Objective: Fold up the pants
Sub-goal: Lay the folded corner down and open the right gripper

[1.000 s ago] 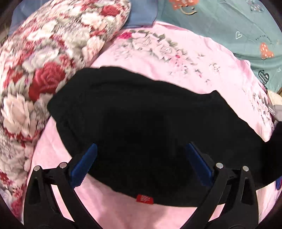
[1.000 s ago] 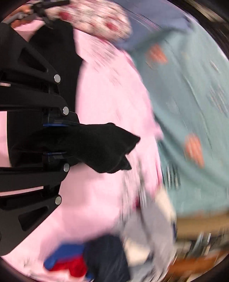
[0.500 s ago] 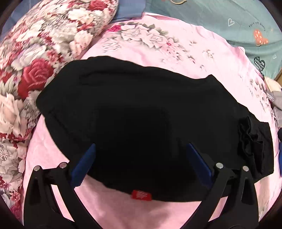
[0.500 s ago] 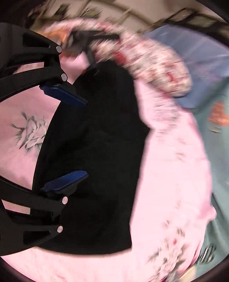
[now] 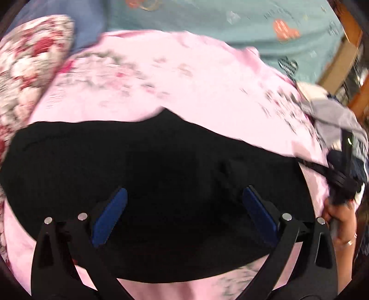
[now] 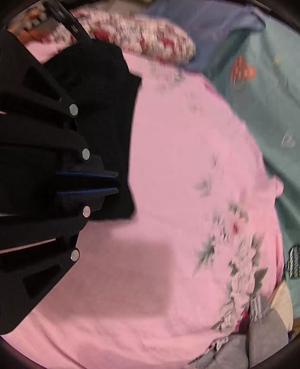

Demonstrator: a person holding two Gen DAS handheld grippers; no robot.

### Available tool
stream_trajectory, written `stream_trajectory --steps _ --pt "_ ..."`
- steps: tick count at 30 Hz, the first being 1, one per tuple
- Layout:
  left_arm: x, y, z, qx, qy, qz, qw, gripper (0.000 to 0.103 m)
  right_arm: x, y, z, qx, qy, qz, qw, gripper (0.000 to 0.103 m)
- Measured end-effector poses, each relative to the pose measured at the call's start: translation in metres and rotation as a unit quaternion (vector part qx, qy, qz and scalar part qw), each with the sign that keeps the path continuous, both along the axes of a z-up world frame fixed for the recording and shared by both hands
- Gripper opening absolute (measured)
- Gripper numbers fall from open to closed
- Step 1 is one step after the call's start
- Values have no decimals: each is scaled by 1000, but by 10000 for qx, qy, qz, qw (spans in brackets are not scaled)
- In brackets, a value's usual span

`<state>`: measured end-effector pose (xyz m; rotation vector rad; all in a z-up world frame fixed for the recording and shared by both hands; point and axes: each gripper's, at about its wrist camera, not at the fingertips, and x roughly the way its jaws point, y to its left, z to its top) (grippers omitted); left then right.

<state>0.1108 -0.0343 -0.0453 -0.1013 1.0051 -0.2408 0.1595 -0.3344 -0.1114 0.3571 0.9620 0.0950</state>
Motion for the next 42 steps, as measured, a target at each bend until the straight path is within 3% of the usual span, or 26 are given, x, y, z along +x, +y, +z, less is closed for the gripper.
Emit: stream_trajectory --steps 1,2,3,4,5,7,8,10,11,13,15,17,19,22,23,26,27,31,33,35,37,38,39,42 --pt "0 -8 -2 36 29 -69 10000 101 3 -4 -1 -629 -88 -315 9975 0" --pt "-2 -18 -4 79 40 -151 9998 101 3 -5 0 -902 -98 -517 9945 6" --pt "-3 -23 -5 99 33 -199 9997 101 1 -8 0 -740 1 -559 9957 5" --pt "-4 -28 -6 116 24 -251 9996 101 -8 -11 4 -110 -91 -315 9994 5" --pt "-4 -34 -9 145 22 -292 9995 101 -21 -12 12 161 -268 -126 9994 5" --pt "-4 -41 -16 274 61 -357 9990 101 -47 -11 25 88 -460 39 9989 7" --pt "-3 -44 -22 419 125 -392 9983 101 -58 -9 27 161 -443 177 9987 12" --pt "3 -48 -39 781 338 -390 9956 101 -78 0 11 427 -47 729 9964 23" --pt "4 -46 -44 846 417 -368 9949 101 -86 6 -1 271 284 896 9952 25" --pt "6 -35 -53 565 575 -252 9964 101 -113 10 -7 -39 257 1058 9941 25" --pt "6 -23 -52 284 687 -38 9972 101 -129 6 2 184 316 1171 9924 34" --pt "5 -21 -48 261 615 25 9978 101 -139 2 21 163 19 1119 9936 36" --pt "2 -22 -46 427 519 -4 9977 101 -137 0 29 17 -175 940 9954 36" --pt "-4 -19 -51 450 586 -36 9973 101 -124 11 7 355 339 1417 9887 36" --pt "-5 -17 -53 441 590 -39 9973 101 -125 15 2 180 416 1562 9867 36" --pt "-7 -13 -49 439 577 45 9974 101 -137 10 9 37 324 1699 9849 37" --pt "-7 -11 -44 405 499 107 9979 101 -137 5 15 12 292 1623 9863 40" --pt "-3 -23 -26 270 253 111 9993 101 -117 -14 44 -471 -606 756 9942 52" --pt "3 -35 -24 81 262 23 9996 101 -97 -13 43 -501 -800 528 9941 52" --pt "11 -51 -31 291 246 -42 9993 101 -71 -5 34 -706 -815 356 9935 53" --pt "17 -61 -51 1061 406 -75 9935 101 -51 3 18 -841 -582 535 9933 70" --pt "14 -57 -53 896 331 -127 9954 101 -46 4 7 -937 -271 611 9934 78" --pt "12 -50 -55 822 368 -91 9959 101 -43 6 -11 -1130 237 696 9909 79" --pt "9 -31 -52 544 562 103 9969 101 -68 11 -14 -1650 108 840 9827 90"
